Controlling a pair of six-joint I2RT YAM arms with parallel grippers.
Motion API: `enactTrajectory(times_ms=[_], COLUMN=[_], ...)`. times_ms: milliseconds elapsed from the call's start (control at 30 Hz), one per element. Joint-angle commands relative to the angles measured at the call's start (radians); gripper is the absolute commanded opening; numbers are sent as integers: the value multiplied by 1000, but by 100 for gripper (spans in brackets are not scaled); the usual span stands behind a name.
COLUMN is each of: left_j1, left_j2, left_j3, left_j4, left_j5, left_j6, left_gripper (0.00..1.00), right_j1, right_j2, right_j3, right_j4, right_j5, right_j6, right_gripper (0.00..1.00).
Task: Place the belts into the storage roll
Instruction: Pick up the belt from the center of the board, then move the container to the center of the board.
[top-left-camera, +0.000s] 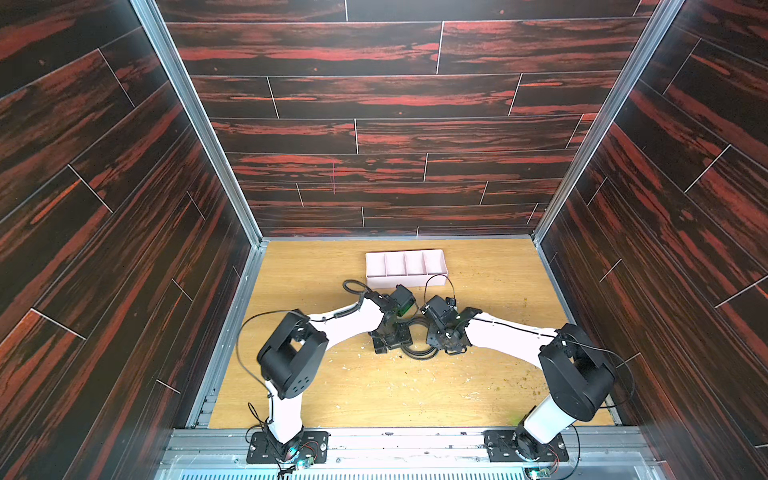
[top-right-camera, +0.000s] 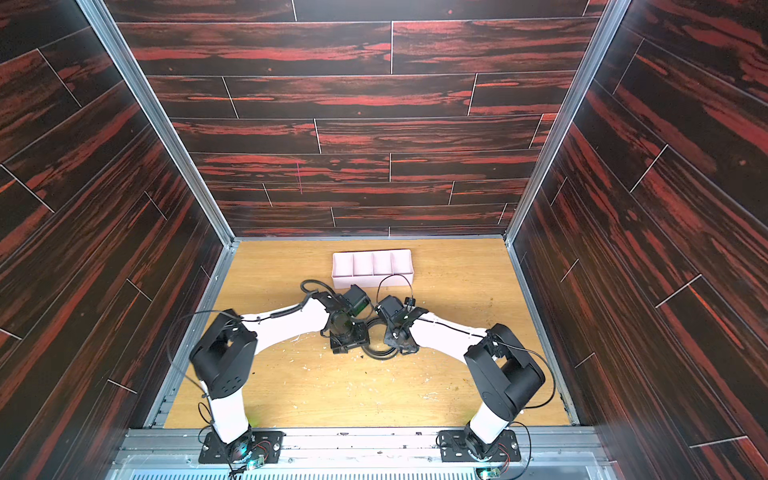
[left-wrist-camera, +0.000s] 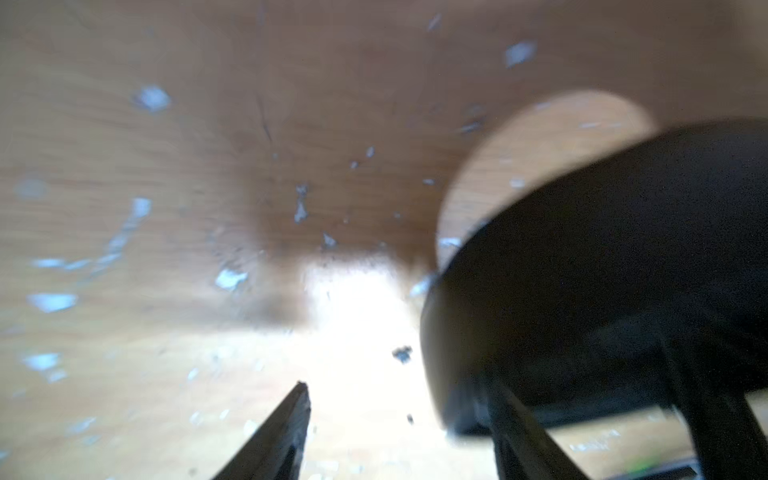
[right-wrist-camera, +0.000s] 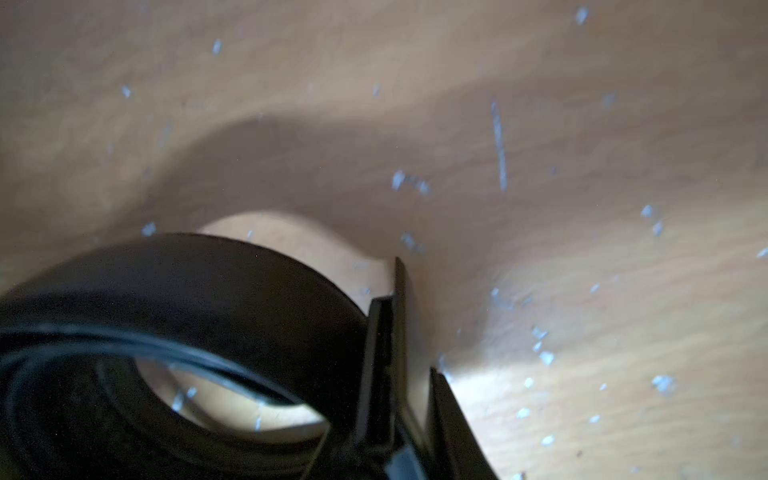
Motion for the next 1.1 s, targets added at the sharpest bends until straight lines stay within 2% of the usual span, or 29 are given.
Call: enactTrajectory(times_ms=[0,133,200,300,400,467,633,900,1067], left_j1=[21,79,104,162,235,278,394,462,490], left_j2=[-89,-114,-100,-26,36,87,279,485,611], left_j3=[30,53,101,226,320,379,612,911,1090], left_j4=[-76,-80,-100,-203,-213,-211,-275,-336,-394], left_j5=[-46,-29,-63,-112,-89,-115,-36,-98,-85], left_j6=[40,100,156,231,271,303,353,397,402], left_gripper=[70,72,72,72,71,69,62,61,59], right_j1=[-30,-45,-57,-81,-95,-95,-97,-100,-117], right_j2=[-39,-30,-39,-78,-73,-49,-1,91,182], right_j3=[2,62,81,98,172,236,344,518,661], right_j4=[12,-48,-60,-63,-134,-190,-271,-432,-513], right_j5=[51,101,98,99,142,192,296,506,532], right_j6=[-88,-162,-192,-226,-250,-270,-274,-215,-215], right_gripper=[0,0,0,0,0,0,0,0,0])
